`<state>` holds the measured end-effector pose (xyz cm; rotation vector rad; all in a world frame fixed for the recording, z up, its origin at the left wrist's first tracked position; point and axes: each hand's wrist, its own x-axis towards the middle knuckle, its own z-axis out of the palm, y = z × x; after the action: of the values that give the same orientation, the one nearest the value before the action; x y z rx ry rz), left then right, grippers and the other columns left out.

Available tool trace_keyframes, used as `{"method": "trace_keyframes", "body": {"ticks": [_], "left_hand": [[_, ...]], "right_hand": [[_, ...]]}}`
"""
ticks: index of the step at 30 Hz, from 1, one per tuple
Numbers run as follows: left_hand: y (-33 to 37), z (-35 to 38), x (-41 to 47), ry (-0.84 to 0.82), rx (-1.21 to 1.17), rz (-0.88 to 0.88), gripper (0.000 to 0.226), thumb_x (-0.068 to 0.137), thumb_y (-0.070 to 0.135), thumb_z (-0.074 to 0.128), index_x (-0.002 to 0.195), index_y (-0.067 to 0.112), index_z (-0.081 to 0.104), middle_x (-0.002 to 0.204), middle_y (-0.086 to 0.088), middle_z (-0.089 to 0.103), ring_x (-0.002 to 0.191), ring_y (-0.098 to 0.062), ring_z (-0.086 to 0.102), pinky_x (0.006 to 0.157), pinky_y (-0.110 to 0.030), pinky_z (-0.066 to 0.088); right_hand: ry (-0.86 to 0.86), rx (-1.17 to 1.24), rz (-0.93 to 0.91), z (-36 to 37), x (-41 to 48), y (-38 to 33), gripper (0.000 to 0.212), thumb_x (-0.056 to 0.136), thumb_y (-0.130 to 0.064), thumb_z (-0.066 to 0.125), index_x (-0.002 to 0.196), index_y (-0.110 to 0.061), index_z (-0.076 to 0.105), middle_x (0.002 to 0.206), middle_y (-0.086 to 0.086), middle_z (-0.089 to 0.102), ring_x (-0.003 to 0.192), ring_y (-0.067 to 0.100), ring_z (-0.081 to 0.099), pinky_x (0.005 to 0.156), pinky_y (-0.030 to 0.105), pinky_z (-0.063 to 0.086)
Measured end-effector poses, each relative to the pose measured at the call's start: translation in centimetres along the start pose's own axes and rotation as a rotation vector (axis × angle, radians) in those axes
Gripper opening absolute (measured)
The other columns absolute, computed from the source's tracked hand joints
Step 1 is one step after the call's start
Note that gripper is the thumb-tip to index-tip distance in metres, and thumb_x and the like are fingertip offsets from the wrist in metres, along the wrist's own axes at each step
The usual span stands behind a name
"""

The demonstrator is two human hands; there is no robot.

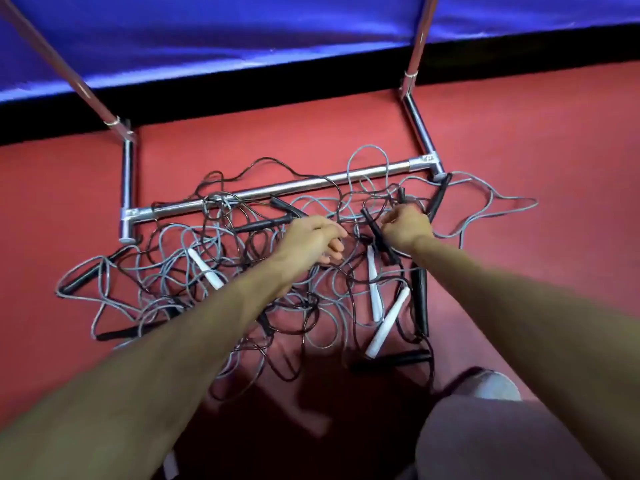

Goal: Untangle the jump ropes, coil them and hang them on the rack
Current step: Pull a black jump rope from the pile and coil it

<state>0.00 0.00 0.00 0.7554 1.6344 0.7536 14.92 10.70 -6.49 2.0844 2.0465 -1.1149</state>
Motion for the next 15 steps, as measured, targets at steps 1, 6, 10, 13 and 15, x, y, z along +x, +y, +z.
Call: {"method": "trace_keyframes", "body": {"ticks": [1, 6, 10, 13, 15], "left_hand": [[-0.3, 0.3, 0.5, 0.009, -0.01, -0.002, 0.016, 0.095, 0.01, 0.052, 0.086, 0.011, 0.065, 0.076, -0.006, 0.064, 0.069, -0.018, 0.064, 0.067, -0.024, 0.049], [-1.5, 1.0, 1.8, 0.003, 0.011, -0.043, 0.019, 0.096, 0.01, 0.049, 0.088, 0.012, 0.066, 0.076, -0.004, 0.065, 0.074, -0.019, 0.066, 0.074, -0.029, 0.052], [-1.1, 0.9, 0.7, -0.01, -0.002, -0.05, 0.017, 0.096, 0.008, 0.049, 0.089, 0.011, 0.065, 0.075, -0.005, 0.064, 0.069, -0.017, 0.065, 0.073, -0.028, 0.05], [-0.2, 0.4, -1.1, -0.017, 0.02, -0.023, 0.017, 0.096, 0.009, 0.049, 0.088, 0.011, 0.065, 0.077, -0.005, 0.065, 0.068, -0.015, 0.065, 0.072, -0.026, 0.051], [0.5, -0.1, -2.7, -0.025, 0.037, -0.003, 0.017, 0.096, 0.01, 0.05, 0.09, 0.01, 0.066, 0.078, -0.005, 0.066, 0.068, -0.015, 0.066, 0.072, -0.026, 0.051]], "right_hand": [[-0.02, -0.053, 0.027, 0.6, 0.5, 0.6, 0.026, 0.085, -0.012, 0.055, 0.106, -0.001, 0.065, 0.113, 0.023, 0.065, 0.109, 0.037, 0.059, 0.092, 0.034, 0.045], [-0.097, -0.203, 0.019, 3.0, 1.0, 2.2, 0.034, 0.085, -0.017, 0.06, 0.112, 0.004, 0.058, 0.119, 0.028, 0.059, 0.111, 0.039, 0.057, 0.09, 0.037, 0.046], [-0.096, -0.269, 0.006, 1.7, -0.1, 2.3, 0.033, 0.087, -0.02, 0.06, 0.108, 0.006, 0.06, 0.115, 0.028, 0.06, 0.108, 0.041, 0.058, 0.086, 0.039, 0.047], [-0.137, -0.326, 0.001, -0.8, -2.0, 1.4, 0.037, 0.084, -0.029, 0.067, 0.104, 0.002, 0.063, 0.104, 0.02, 0.064, 0.1, 0.037, 0.062, 0.075, 0.034, 0.047], [-0.18, -0.358, 0.004, -3.2, -3.7, 0.1, 0.037, 0.082, -0.034, 0.071, 0.096, -0.001, 0.064, 0.089, 0.014, 0.06, 0.081, 0.031, 0.063, 0.066, 0.028, 0.045]]}}
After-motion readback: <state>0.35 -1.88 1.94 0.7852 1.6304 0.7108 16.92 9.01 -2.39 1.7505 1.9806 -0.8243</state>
